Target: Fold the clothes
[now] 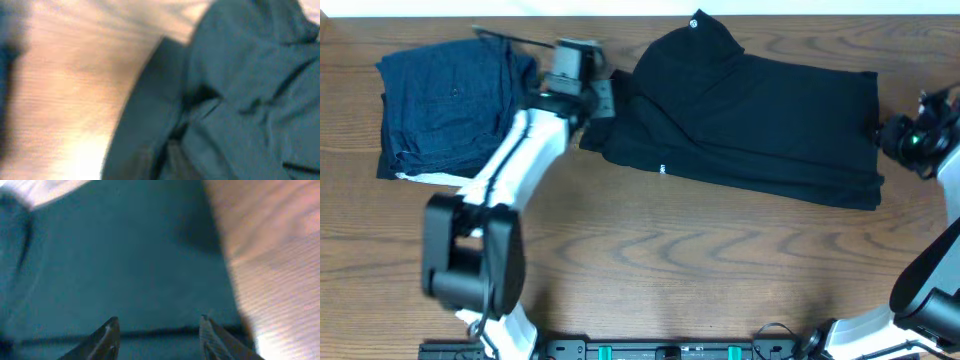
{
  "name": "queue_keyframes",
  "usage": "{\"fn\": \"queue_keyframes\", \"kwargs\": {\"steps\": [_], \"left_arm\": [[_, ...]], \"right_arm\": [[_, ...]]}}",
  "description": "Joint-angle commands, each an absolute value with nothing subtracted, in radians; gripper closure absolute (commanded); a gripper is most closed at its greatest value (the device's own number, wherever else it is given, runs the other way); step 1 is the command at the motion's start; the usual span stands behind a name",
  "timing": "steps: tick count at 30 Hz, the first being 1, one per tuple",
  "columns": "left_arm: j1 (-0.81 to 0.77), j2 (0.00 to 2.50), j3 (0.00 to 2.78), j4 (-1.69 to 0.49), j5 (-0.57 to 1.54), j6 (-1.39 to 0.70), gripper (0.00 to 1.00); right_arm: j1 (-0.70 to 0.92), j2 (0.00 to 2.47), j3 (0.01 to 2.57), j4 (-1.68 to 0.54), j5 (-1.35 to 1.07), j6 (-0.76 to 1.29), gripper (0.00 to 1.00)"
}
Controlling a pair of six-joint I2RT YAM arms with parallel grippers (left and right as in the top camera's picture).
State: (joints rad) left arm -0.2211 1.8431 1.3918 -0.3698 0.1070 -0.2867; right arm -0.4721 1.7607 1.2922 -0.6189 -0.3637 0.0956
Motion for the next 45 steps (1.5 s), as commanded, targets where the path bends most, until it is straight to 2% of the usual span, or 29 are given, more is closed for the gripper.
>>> {"fn": "queue_keyframes", "kwargs": {"steps": [1,5,9,13,19,26,28,31,36,42,45], "left_arm": [[-0.181,1.83,1.409,-0.436,0.208,-0.361,0.94],[-0.193,1.855,1.407,-0.509,0.333,-0.361,0.94],[-0.237,1.892,1.39,-0.514,0.329,-0.357,0.94],[-0.259,1.948,1.389,-0.516,0.329,-0.357,0.94],[-0.259,2.025,1.389,-0.515,0.331,-0.365,0.94],[-0.258,2.045,1.389,-0.511,0.331,-0.365,0.94],[-0.258,2.046,1.389,-0.509,0.329,-0.365,0.94],[-0.258,2.056,1.388,-0.502,0.329,-0.371,0.94],[-0.258,2.101,1.388,-0.471,0.329,-0.406,0.94],[-0.258,2.136,1.388,-0.466,0.329,-0.406,0.94],[-0.258,2.138,1.387,-0.466,0.329,-0.406,0.94]], "right_arm": [[-0.365,1.766,1.371,-0.714,-0.348,-0.047,0.6],[-0.252,1.77,1.368,-0.809,-0.329,-0.047,0.78],[-0.138,1.77,1.356,-0.783,-0.323,-0.062,0.99],[-0.029,1.77,1.354,-0.786,-0.326,-0.074,0.99],[0.134,1.815,1.353,-0.754,-0.271,-0.292,0.99],[0.306,1.926,1.353,-0.553,-0.12,-0.467,0.99],[0.358,1.958,1.353,-0.498,-0.089,-0.52,0.94],[0.423,1.988,1.353,-0.438,-0.018,-0.564,0.75],[0.511,2.009,1.353,-0.383,0.129,-0.563,0.56],[0.54,2.009,1.353,-0.397,0.128,-0.563,0.51],[0.54,2.01,1.353,-0.404,0.123,-0.562,0.46]]}}
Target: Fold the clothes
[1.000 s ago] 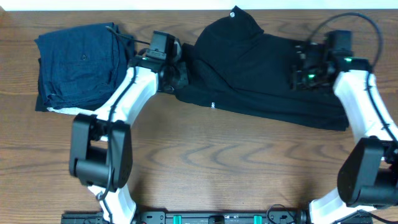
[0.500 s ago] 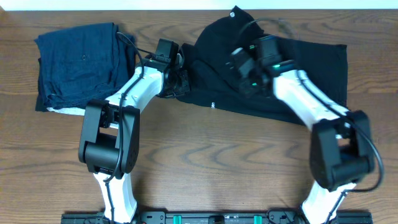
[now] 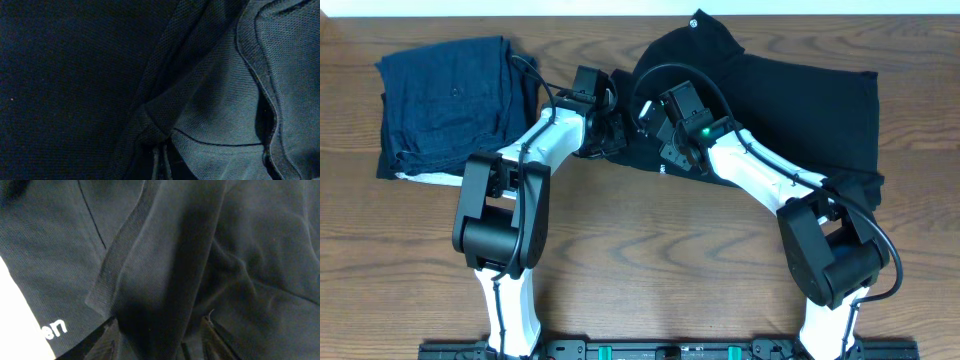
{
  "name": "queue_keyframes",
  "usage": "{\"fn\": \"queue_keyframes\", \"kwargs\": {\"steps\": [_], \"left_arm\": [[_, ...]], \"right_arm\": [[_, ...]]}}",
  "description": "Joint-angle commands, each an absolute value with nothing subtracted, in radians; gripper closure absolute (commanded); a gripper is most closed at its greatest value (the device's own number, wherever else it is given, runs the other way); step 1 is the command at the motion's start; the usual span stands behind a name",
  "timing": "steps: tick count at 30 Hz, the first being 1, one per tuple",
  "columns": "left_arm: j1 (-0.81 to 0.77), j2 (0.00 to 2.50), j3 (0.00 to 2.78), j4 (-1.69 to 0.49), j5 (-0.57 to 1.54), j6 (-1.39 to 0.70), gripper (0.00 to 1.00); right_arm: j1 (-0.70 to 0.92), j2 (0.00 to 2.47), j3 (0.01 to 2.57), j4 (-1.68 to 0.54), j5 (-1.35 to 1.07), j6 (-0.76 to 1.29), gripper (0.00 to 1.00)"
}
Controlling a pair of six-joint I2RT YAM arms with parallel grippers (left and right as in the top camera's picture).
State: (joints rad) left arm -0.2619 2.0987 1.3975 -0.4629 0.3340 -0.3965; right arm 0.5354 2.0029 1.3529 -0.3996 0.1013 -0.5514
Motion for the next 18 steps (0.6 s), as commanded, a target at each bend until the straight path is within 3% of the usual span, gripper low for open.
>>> {"fn": "queue_keyframes", "kwargs": {"steps": [1,4,9,15,18], "left_arm": [[-0.258,2.138,1.387,-0.465,0.329,-0.406,0.94],[-0.258,2.138,1.387,-0.462,0.329,-0.406,0.94],[-0.258,2.138,1.387,-0.462,0.329,-0.406,0.94],[-0.258,2.138,1.387,-0.462,0.328,-0.406,0.94],[-0.258,2.138,1.387,-0.463,0.328,-0.406,0.94]], "right_arm": [[0.54,2.012,1.353,-0.405,0.123,-0.562,0.43],[0.541,2.016,1.353,-0.409,0.08,-0.562,0.37],[0.55,2.016,1.353,-0.413,-0.001,-0.535,0.44],[0.564,2.016,1.353,-0.42,-0.001,-0.516,0.6],[0.565,2.016,1.353,-0.421,-0.004,-0.489,0.62]]}}
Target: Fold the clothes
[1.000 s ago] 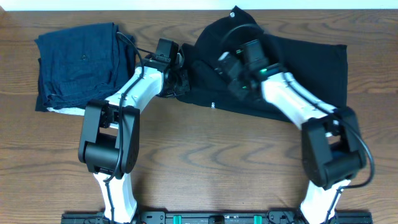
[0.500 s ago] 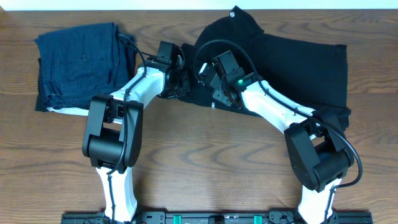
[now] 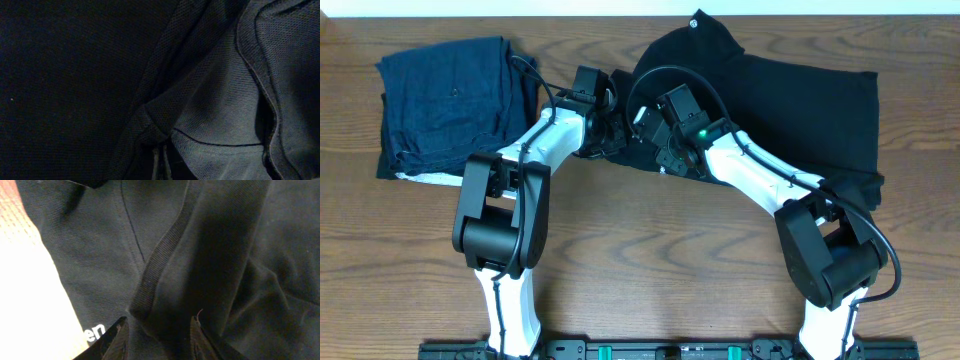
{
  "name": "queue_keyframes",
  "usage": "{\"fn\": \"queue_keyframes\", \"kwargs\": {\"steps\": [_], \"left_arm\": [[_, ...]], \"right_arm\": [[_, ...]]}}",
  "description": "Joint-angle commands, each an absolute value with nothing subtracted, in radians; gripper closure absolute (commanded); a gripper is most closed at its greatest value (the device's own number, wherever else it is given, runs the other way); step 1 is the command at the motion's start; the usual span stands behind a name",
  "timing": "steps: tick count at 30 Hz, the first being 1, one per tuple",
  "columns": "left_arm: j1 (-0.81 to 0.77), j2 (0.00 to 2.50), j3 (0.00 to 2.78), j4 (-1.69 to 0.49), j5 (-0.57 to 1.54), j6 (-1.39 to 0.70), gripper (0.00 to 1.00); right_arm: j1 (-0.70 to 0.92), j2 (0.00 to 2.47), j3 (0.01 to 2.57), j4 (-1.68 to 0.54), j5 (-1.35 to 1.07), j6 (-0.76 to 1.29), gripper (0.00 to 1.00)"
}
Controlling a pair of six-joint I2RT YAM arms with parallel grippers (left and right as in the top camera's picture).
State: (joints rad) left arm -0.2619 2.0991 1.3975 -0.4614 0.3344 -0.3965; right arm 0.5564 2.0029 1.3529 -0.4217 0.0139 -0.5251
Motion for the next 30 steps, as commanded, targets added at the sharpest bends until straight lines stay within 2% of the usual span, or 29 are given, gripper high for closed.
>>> {"fn": "queue_keyframes", "kwargs": {"steps": [1,5,26,30], "left_arm": [[-0.258,2.138,1.387,-0.463,0.328,-0.406,0.94],[-0.258,2.138,1.387,-0.463,0.328,-0.406,0.94],[-0.258,2.138,1.387,-0.47,0.328,-0.406,0.94],[-0.258,2.138,1.387,-0.469,0.328,-0.406,0.94]], "right_arm": [[0.565,2.016,1.353,-0.421,-0.004,-0.47,0.63],[0.565,2.016,1.352,-0.426,-0.004,-0.437,0.66],[0.564,2.067,1.352,-0.414,-0.003,-0.426,0.63],[0.563,2.067,1.352,-0.41,-0.001,-0.415,0.67]]}}
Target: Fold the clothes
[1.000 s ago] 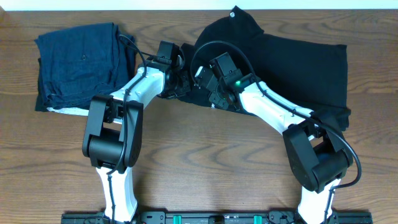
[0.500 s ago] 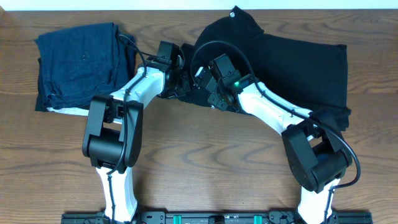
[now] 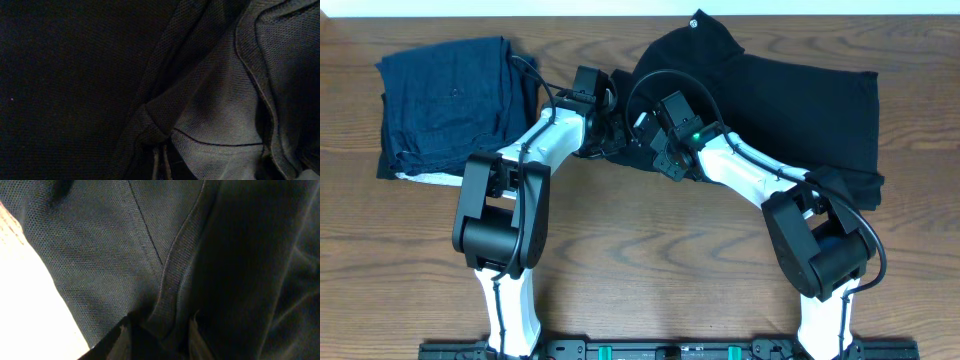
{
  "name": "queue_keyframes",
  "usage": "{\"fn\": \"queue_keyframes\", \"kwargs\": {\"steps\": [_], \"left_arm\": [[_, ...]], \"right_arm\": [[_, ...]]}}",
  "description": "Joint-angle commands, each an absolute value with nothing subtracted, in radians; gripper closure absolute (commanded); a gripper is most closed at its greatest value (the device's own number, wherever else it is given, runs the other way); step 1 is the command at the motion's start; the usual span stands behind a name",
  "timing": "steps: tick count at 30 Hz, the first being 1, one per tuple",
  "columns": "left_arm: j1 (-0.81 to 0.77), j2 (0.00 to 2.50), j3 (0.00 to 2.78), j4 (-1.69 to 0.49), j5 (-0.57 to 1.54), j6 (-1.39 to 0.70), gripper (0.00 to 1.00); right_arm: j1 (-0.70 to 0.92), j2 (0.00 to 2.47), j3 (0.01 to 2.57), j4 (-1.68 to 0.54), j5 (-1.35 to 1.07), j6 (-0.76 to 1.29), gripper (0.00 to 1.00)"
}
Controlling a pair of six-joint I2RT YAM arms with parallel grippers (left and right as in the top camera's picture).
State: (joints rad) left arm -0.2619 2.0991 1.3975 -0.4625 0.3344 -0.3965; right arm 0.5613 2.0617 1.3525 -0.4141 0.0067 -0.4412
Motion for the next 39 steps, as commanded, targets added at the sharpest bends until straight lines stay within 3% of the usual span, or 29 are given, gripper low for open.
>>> {"fn": "queue_keyframes", "kwargs": {"steps": [1,5,27,28,30,31,36,39], "left_arm": [[-0.258,2.138,1.387,-0.469,0.328,-0.406,0.94],[-0.258,2.138,1.387,-0.469,0.328,-0.406,0.94],[-0.258,2.138,1.387,-0.47,0.328,-0.405,0.94],[-0.258,2.138,1.387,-0.47,0.328,-0.405,0.94],[-0.258,2.138,1.387,-0.47,0.328,-0.405,0.94],[-0.258,2.138,1.387,-0.471,0.328,-0.405,0.94],[-0.258,2.138,1.386,-0.471,0.328,-0.405,0.94],[-0.258,2.138,1.387,-0.471,0.328,-0.401,0.93]], "right_arm": [[0.563,2.067,1.352,-0.41,0.0,-0.415,0.71],[0.562,2.067,1.352,-0.407,0.016,-0.396,0.98],[0.393,2.067,1.367,-0.181,0.065,-0.303,0.99],[0.388,2.069,1.367,-0.169,0.057,-0.303,0.96],[0.382,2.072,1.367,-0.149,0.036,-0.303,0.69],[0.38,2.075,1.367,-0.144,0.033,-0.303,0.65],[0.368,2.075,1.369,-0.089,0.074,-0.29,0.53],[0.352,2.038,1.397,-0.121,0.069,-0.233,0.52]]}}
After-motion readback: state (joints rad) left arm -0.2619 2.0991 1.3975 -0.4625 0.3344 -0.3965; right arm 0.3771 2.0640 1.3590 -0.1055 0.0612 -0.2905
